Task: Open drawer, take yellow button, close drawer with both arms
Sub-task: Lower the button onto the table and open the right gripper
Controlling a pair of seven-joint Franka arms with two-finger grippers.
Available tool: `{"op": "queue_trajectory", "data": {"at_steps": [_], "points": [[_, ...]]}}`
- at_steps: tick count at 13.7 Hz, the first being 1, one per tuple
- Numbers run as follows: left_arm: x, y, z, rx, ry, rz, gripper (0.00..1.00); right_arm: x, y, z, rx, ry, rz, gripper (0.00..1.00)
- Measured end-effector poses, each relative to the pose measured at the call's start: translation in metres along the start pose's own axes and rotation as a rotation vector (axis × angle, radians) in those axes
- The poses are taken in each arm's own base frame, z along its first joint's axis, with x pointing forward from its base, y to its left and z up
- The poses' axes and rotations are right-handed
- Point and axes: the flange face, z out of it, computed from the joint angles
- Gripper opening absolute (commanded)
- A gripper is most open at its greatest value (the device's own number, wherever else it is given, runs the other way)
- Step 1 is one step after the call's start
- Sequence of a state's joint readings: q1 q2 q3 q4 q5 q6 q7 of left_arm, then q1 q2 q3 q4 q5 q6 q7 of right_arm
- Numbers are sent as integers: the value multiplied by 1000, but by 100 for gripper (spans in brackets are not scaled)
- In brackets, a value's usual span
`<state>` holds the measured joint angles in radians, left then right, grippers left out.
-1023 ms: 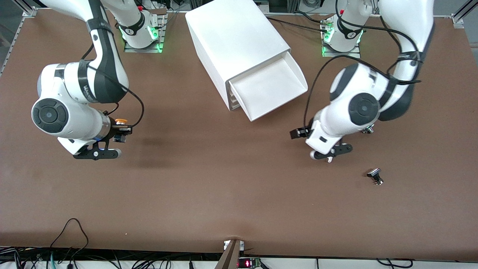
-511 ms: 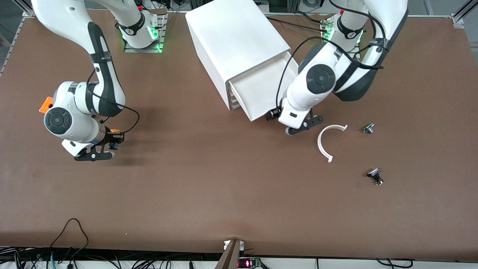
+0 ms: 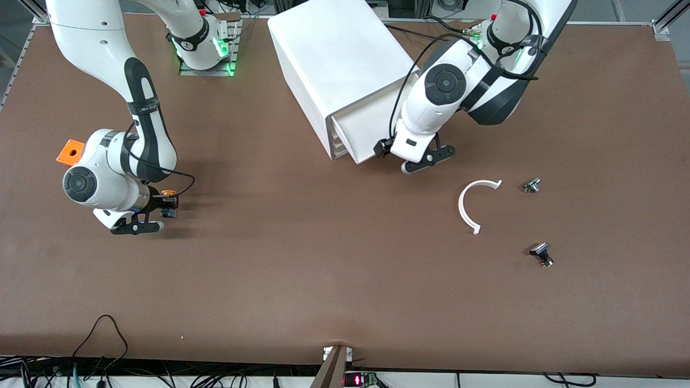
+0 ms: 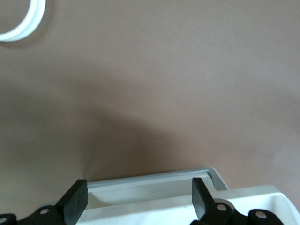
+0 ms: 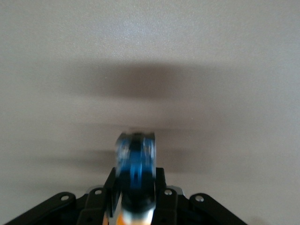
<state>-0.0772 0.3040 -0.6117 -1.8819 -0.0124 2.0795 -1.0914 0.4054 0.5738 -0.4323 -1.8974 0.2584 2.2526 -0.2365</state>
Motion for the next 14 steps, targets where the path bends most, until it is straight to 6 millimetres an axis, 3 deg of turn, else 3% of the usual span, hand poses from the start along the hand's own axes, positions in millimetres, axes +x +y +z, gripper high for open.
{"op": "queue_trajectory", "data": {"at_steps": [1,4,6,8,10,14], "points": [[-9,2,5,7,-7,11,98,0,0,2,-2,0,0,96],[-26,6,12,19,-19,34,98,2,0,2,0,8,3,99],[-29,7,13,20,-22,38,98,6,-5,-12,9,30,-1,99],[-35,9,14,15,-39,40,98,6,-16,-49,37,56,-17,99],[-46,12,17,8,-71,38,98,-1,-24,-103,81,76,-32,99],[-56,14,22,-3,-126,15,98,-26,-19,-195,99,80,-72,99]]}}
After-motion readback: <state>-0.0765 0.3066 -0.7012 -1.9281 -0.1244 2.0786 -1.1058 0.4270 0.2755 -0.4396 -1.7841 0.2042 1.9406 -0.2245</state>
